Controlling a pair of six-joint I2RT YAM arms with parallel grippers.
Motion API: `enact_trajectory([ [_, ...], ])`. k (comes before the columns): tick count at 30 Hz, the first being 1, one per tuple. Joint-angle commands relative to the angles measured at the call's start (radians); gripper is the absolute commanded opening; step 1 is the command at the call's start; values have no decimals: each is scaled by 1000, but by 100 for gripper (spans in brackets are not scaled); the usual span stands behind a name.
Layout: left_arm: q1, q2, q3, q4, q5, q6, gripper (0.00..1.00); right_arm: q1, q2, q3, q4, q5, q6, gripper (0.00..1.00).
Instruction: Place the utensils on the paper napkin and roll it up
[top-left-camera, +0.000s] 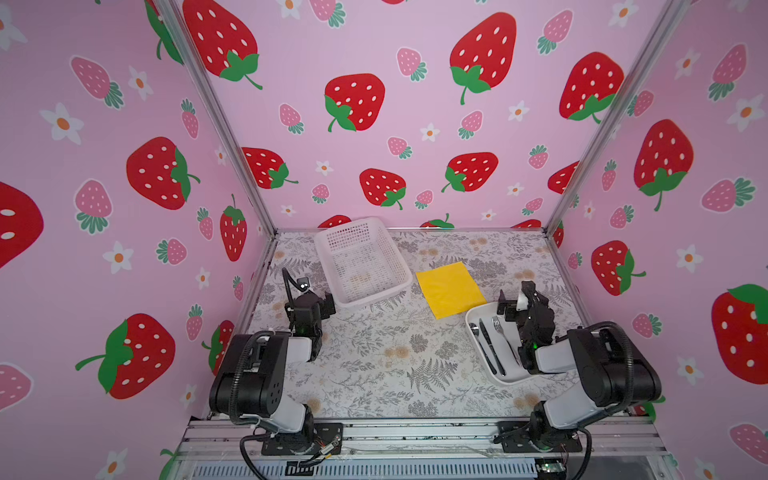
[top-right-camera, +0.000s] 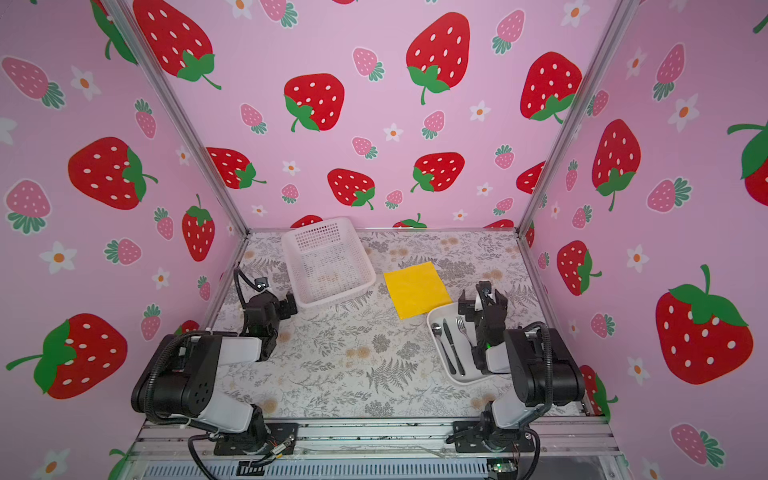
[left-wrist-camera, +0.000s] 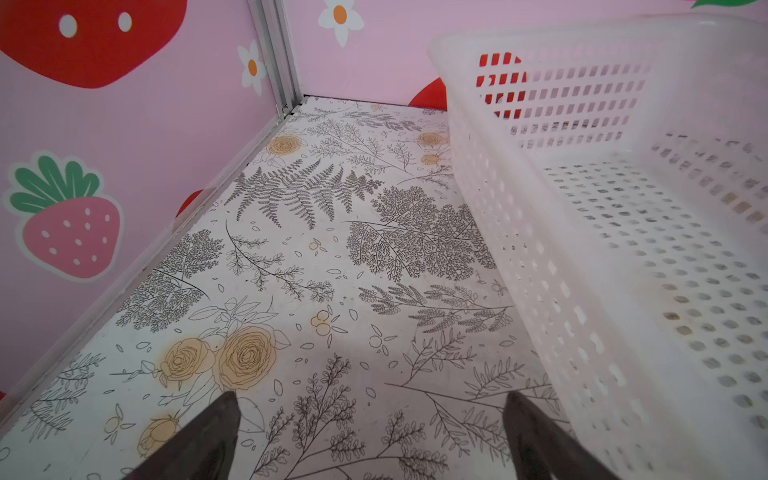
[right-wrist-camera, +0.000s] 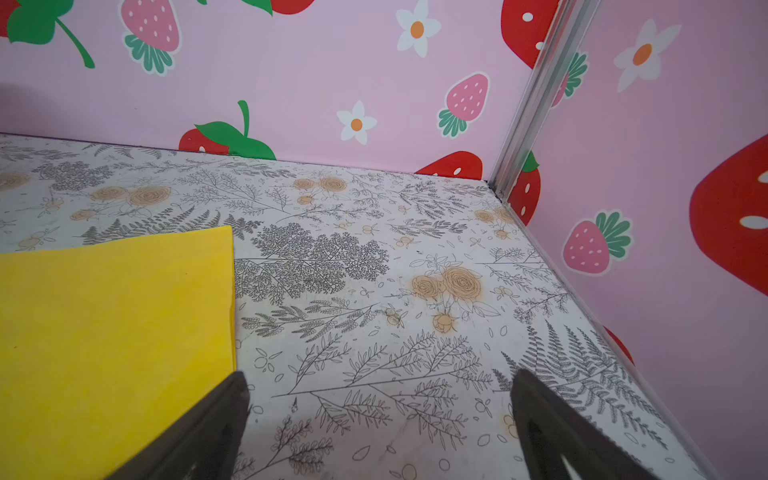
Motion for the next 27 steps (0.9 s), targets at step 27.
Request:
enact_trajectory([
  [27, 2, -11, 17, 5, 52, 18, 99, -15, -4, 15, -2, 3, 1, 100],
])
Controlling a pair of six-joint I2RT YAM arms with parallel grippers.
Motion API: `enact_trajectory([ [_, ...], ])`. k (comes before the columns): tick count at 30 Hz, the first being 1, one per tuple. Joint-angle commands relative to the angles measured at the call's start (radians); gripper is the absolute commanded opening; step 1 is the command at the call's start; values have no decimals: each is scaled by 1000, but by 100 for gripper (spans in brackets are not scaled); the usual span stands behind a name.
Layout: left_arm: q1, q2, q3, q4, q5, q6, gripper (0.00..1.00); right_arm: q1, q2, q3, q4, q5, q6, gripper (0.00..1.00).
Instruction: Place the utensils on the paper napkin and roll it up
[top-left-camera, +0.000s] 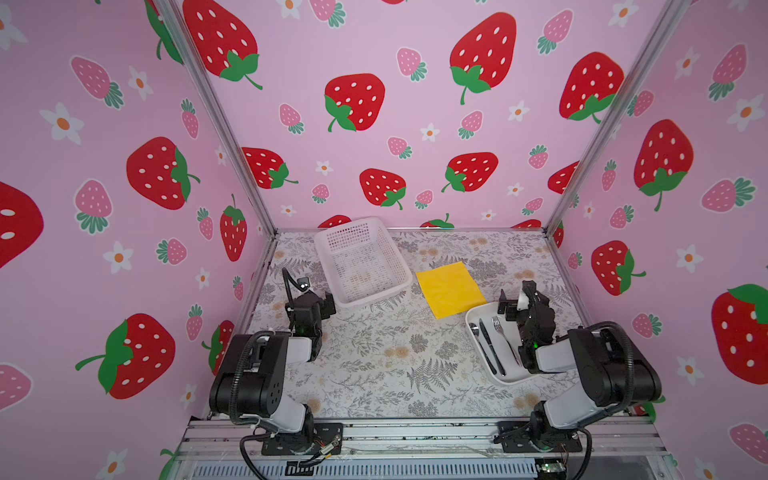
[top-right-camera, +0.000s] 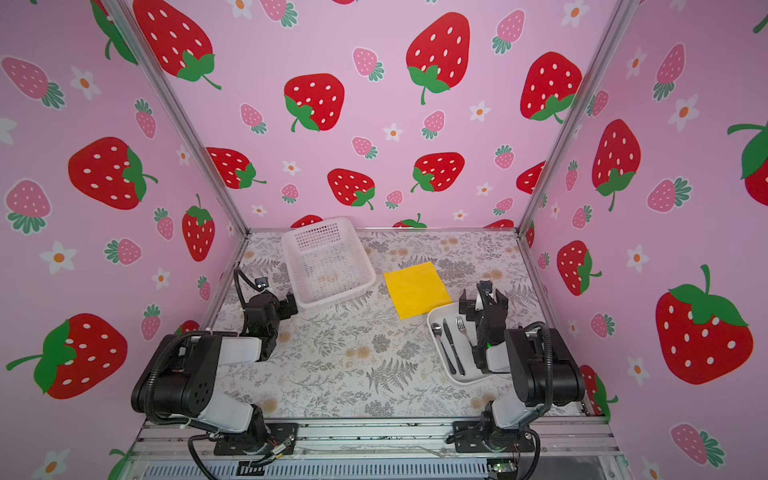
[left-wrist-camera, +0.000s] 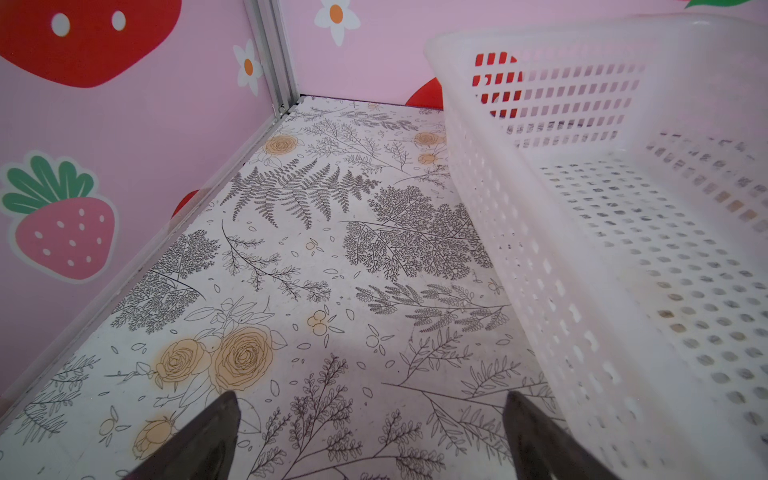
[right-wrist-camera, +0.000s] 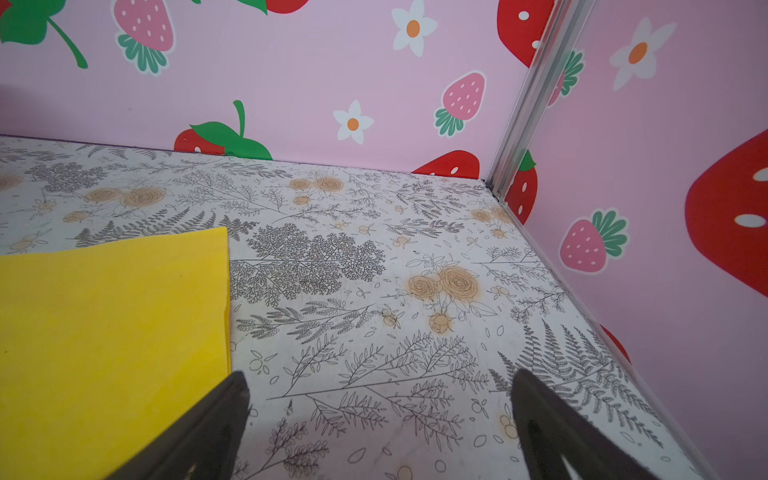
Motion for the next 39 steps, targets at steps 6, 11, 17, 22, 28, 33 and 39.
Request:
enact_trajectory([
  [6, 9, -202, 22, -200, -20, -32, 99, -5, -65, 12, -41, 15, 5, 100],
  [11, 14, -382, 96, -490, -65, -139, 99, -7, -215, 104, -377, 69, 81, 100],
  [17, 25, -529, 201, -783, 62, -388, 99, -15, -342, 245, -774, -83, 380, 100],
  [22, 24, -505, 299, -932, 463, -453, 95, -11, -294, 333, -879, -620, 455, 100],
  [28, 8, -335, 401, -1118, 469, -471, 92, 90, -225, 418, -1003, -656, 462, 100],
  [33, -34, -215, 483, -1162, 397, -461, 92, 241, -153, 500, -1076, -567, 423, 100],
  [39, -29, -104, 558, -1276, 216, -465, 91, 366, -26, 592, -1123, -442, 487, 100],
])
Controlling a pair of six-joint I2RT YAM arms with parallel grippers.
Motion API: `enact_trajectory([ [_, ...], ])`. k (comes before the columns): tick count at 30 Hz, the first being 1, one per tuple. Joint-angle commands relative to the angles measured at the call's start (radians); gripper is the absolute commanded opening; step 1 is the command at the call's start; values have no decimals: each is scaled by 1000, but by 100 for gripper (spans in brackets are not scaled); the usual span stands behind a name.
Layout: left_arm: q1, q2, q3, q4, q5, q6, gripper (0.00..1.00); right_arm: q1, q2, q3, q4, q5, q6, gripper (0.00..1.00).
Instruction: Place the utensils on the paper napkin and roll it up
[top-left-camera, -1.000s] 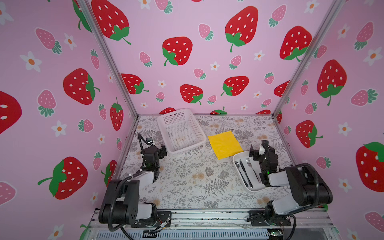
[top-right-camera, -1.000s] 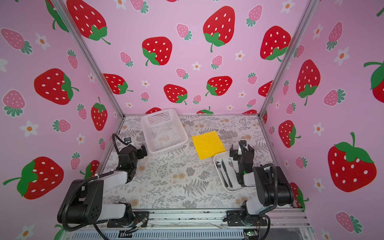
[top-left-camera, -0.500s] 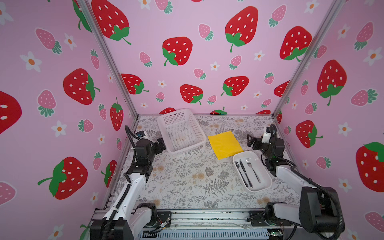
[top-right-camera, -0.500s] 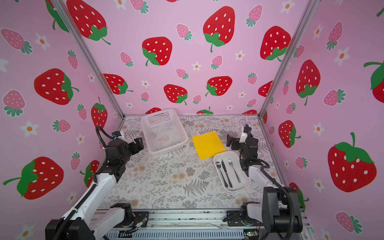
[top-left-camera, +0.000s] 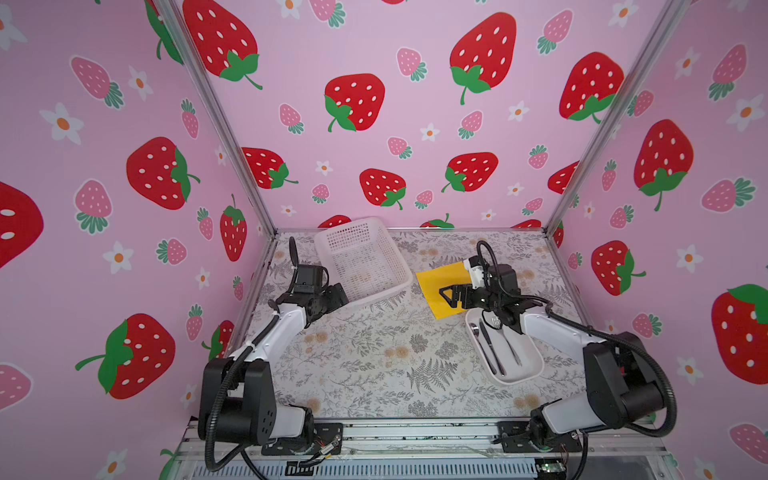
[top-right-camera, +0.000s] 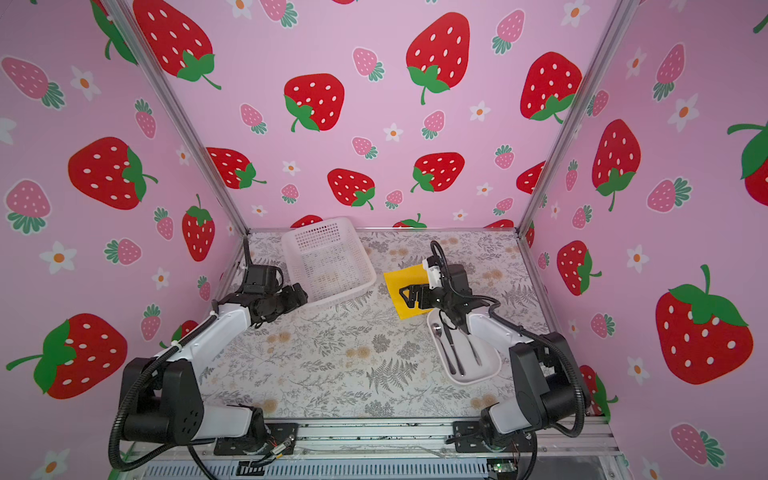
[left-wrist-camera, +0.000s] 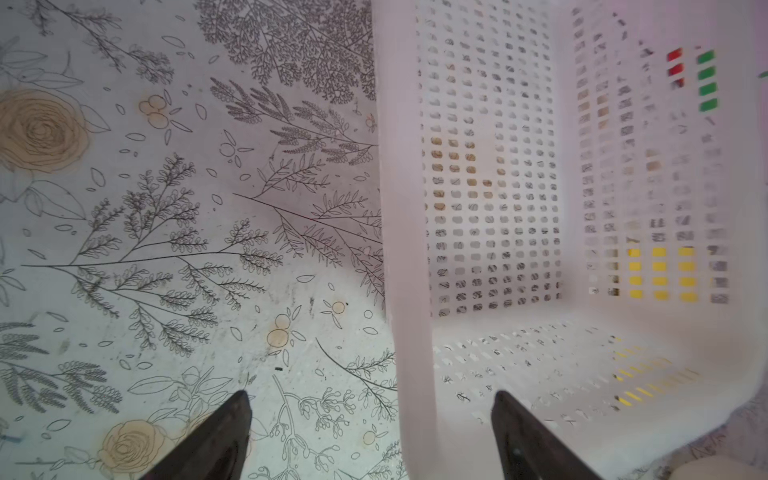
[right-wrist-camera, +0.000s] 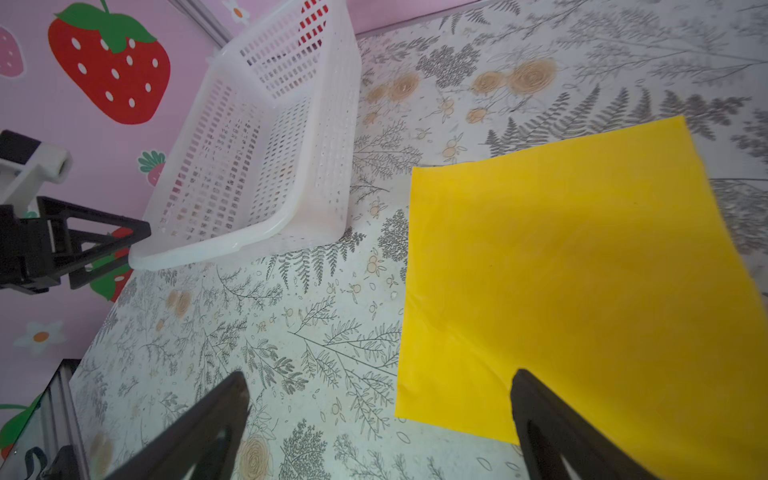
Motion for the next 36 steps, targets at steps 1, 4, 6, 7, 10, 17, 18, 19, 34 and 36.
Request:
enact_trajectory([
  [1, 18, 35, 55, -105, -131, -14, 92, 28, 67, 51, -70, 95, 66, 100],
  [4, 57, 53, 46, -105, -138, -19, 92, 50, 135, 94, -74, 68, 86, 100],
  [6, 84, 58, 41, -107, -150, -23, 92, 69, 179, 128, -99, 101, 102, 100],
  [7, 98, 62, 40, -101, -144, -24, 92, 76, 198, 144, -111, 111, 103, 100],
  [10, 124, 77, 55, -101, -129, -17, 92, 98, 267, 223, -193, 172, 88, 99],
  [17, 166, 66, 127, -152, -150, -26, 91, 143, 440, 441, -411, 345, 37, 99],
  [18, 166, 52, 134, -162, -170, -27, 92, 147, 468, 472, -433, 353, 29, 99],
  [19, 168, 39, 136, -168, -182, -28, 92, 152, 486, 493, -447, 357, 25, 98],
  [34, 171, -319, 66, -156, 52, 19, 92, 292, 515, 447, -525, 278, -62, 92],
  [36, 170, -346, 69, -170, 104, 30, 92, 330, 472, 387, -524, 273, -47, 90],
])
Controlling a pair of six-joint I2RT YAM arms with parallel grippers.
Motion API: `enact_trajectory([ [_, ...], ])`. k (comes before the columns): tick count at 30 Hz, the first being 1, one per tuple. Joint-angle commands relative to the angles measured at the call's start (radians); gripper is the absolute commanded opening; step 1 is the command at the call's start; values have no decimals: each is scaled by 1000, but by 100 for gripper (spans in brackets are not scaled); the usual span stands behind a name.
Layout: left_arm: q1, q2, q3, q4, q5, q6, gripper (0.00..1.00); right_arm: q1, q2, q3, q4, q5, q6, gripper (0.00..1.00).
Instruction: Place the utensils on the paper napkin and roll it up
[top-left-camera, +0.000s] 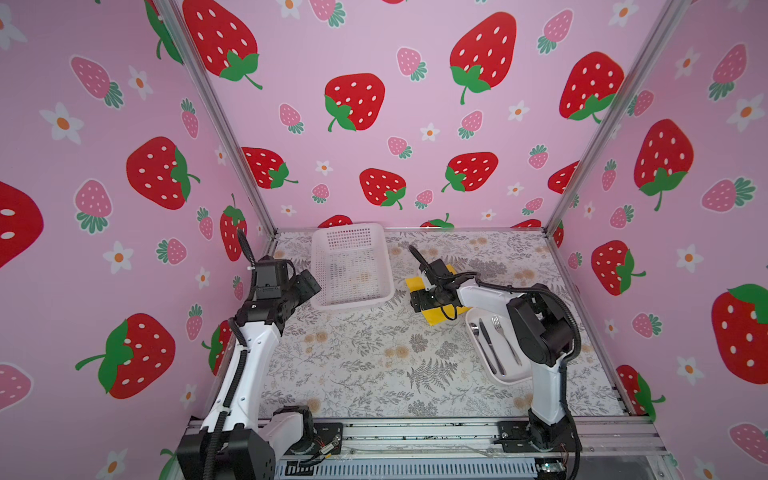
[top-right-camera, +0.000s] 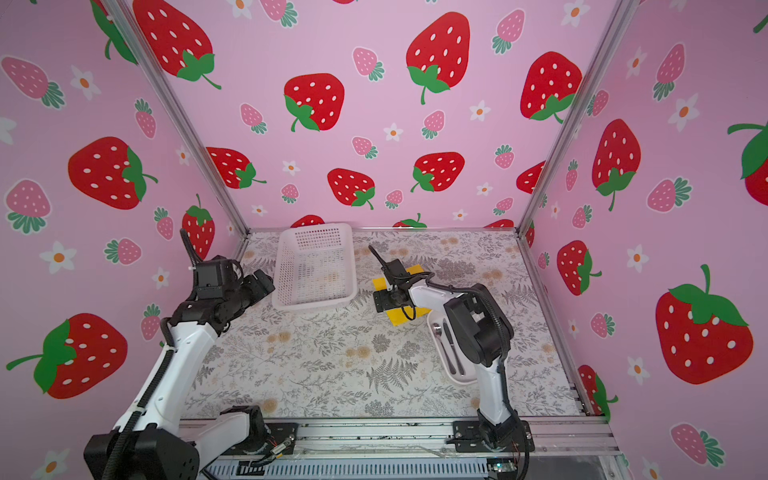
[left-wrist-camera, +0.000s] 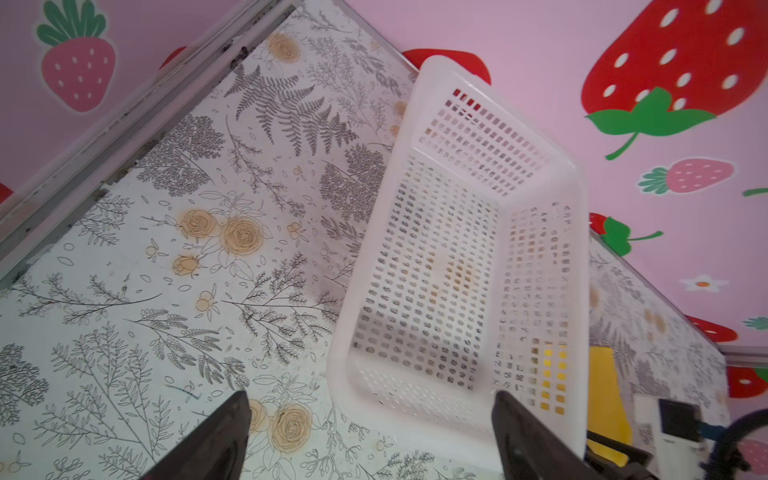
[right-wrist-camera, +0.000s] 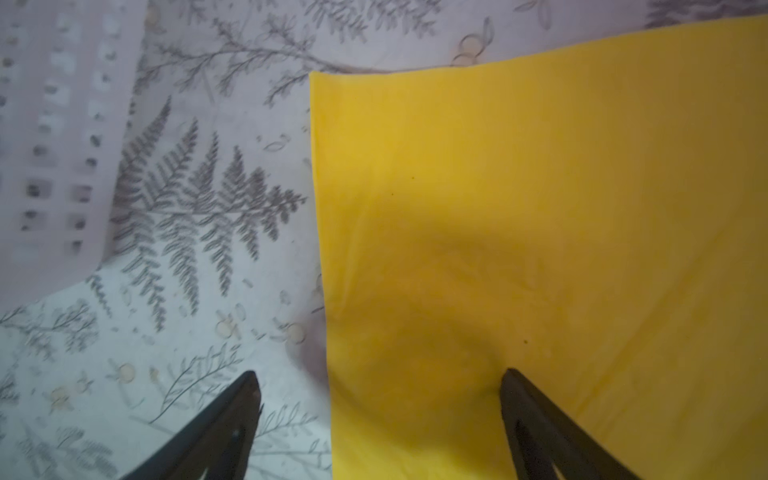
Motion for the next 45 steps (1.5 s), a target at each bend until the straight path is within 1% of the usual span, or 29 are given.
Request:
enact_trajectory([
  [1, 4, -41, -10, -31, 126, 30, 92, 73, -47, -135, -88, -82, 20, 90],
  [5, 4, -87, -17, -54, 195, 34, 91, 166, -155, -312, 25, -153, 115, 89],
  [7, 5, -110, -21, -70, 225, 36, 91, 219, -197, -376, 62, -169, 137, 89],
  [11, 2, -164, -54, -72, 320, 39, 90, 336, -237, -477, 189, -263, 173, 89],
  [12, 3, -176, -63, -74, 353, 41, 90, 362, -242, -491, 209, -267, 177, 89],
  [14, 3, -195, -75, -96, 404, 41, 89, 396, -267, -496, 202, -239, 180, 89],
  [17, -8, -221, -104, -119, 490, 38, 85, 398, -359, -486, 194, -239, 195, 89],
  [20, -41, -229, -112, -217, 562, 31, 77, 384, -474, -474, 180, -218, 256, 89],
  [22, -90, -237, -119, -294, 582, 7, 72, 332, -546, -500, 181, -207, 337, 83],
  [24, -159, -259, -158, -319, 594, -46, 66, 261, -598, -559, 205, -194, 439, 73],
  [25, -197, -274, -189, -301, 594, -72, 65, 234, -607, -579, 205, -197, 456, 70],
  [28, -316, -300, -286, -198, 563, -144, 61, 177, -603, -597, 196, -190, 426, 67],
  [32, -472, -273, -356, -54, 510, -242, 51, 161, -538, -570, 170, -180, 393, 62],
  [34, -549, -247, -374, 5, 466, -275, 50, 161, -508, -565, 184, -193, 392, 60],
  [36, -614, -208, -393, 61, 407, -301, 48, 161, -477, -552, 161, -181, 373, 58],
  [38, -651, -159, -415, 134, 386, -330, 48, 161, -448, -544, 139, -156, 367, 57],
  [41, -685, -56, -433, 220, 355, -362, 44, 160, -417, -542, 114, -113, 375, 56],
  [45, -711, 65, -415, 213, 291, -364, 40, 153, -411, -579, 88, -57, 462, 52],
])
